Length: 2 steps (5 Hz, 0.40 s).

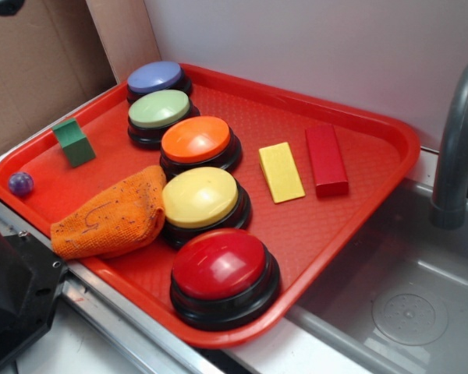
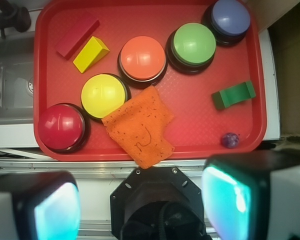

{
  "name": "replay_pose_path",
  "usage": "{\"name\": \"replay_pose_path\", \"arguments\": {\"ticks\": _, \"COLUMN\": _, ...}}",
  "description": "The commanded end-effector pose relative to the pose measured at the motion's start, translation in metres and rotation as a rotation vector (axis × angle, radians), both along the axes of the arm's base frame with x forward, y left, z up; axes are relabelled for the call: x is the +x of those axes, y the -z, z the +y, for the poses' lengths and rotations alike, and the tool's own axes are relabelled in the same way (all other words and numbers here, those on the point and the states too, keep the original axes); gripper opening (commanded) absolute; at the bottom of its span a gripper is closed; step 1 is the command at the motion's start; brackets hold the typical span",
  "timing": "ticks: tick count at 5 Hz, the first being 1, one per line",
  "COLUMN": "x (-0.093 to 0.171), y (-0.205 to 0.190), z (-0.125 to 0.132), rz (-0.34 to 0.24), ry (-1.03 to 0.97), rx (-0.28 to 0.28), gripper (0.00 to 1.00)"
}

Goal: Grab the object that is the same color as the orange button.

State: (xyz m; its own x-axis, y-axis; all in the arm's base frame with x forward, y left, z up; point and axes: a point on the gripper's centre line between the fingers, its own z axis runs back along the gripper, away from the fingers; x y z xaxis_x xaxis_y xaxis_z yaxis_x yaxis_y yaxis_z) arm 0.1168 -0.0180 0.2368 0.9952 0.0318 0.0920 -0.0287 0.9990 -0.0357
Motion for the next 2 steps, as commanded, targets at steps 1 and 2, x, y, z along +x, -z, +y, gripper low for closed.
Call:
{"name": "replay_pose_path", "arguments": {"ticks": 1, "x": 0.000, "y": 0.000, "z": 0.000, "rz": 0.000, "ry": 0.000, "rx": 0.000, "gripper": 1.00}}
{"name": "replay_pose_path", "arguments": {"ticks": 2, "x": 0.004, "y": 0.018, "z": -0.001, "rz": -0.036, "ry": -0.001, "rx": 0.026, "gripper": 1.00}}
